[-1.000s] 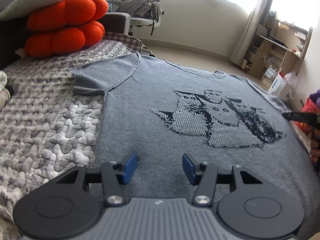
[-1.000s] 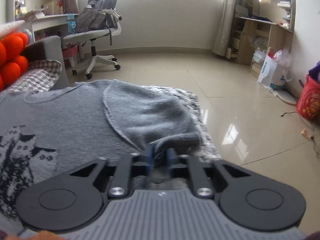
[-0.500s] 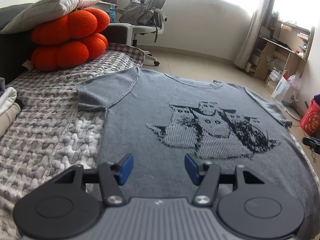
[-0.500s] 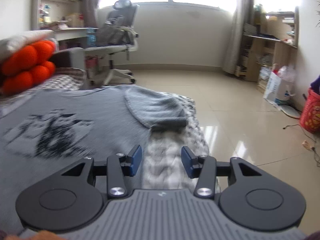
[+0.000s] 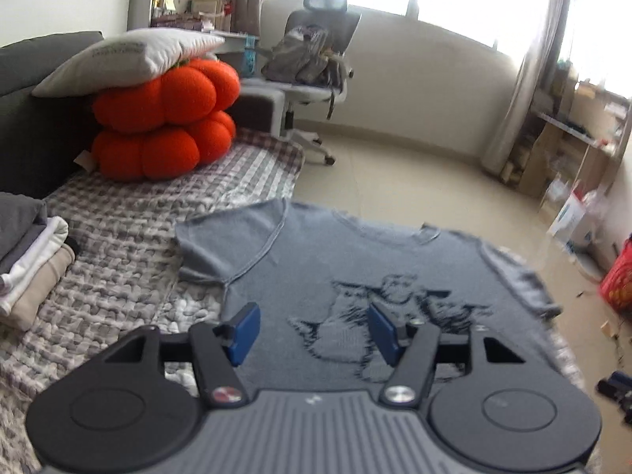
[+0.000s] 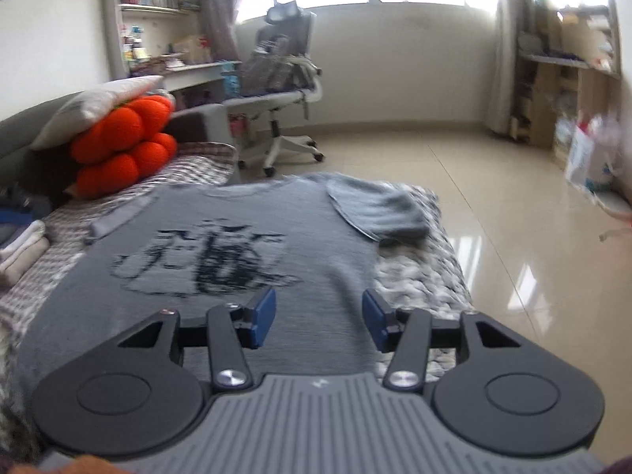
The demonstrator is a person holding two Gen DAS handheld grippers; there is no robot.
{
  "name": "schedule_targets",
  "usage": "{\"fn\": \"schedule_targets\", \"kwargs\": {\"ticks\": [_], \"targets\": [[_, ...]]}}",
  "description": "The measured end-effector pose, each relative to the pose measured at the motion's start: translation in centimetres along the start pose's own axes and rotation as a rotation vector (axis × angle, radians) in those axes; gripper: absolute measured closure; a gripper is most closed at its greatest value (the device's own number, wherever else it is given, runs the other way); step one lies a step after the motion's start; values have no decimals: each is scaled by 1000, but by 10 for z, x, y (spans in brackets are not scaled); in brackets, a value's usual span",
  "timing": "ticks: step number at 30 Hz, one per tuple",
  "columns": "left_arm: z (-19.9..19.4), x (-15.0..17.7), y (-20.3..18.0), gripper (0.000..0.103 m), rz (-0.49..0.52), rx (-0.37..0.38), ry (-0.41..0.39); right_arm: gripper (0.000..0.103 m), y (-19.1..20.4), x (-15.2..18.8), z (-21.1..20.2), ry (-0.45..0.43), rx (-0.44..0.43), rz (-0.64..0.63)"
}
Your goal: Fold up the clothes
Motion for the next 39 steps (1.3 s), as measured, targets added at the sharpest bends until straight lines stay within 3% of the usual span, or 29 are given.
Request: {"fn": "schedule_targets", "kwargs": {"ticks": [3, 7, 11, 14, 17, 25, 39], "targets": [[-16, 4, -2, 36, -8, -15, -21, 42, 13, 6, -10, -4, -15, 0], [-19, 19, -4, 36, -8, -36, 10, 42, 29, 14, -23, -10, -34, 1], [-15, 36, -4, 34, 59, -101, -26, 40, 46, 22, -35, -14, -53, 2], [-3, 46, 1, 35, 142, -146, -16, 40, 55, 35, -25, 10, -58, 13], [-4, 40, 18, 32, 125, -182, -58, 40, 64, 40, -6, 28, -50, 34], [10, 54, 40, 31, 108, -193, 9, 40, 104, 49, 25, 51, -53, 10], [47, 60, 54, 31, 100, -232, 51, 36, 116, 68, 38, 136, 21, -146]]}}
Point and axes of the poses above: each gripper's, at about its wrist camera, not at the fingertips, and z roughly the way its jaws point, y to its left, x to its underside, the point moved 10 cm from there along z, roughly the way its jaws point, and after that the axes turned 4 degrees about x, right-handed, at the moved point
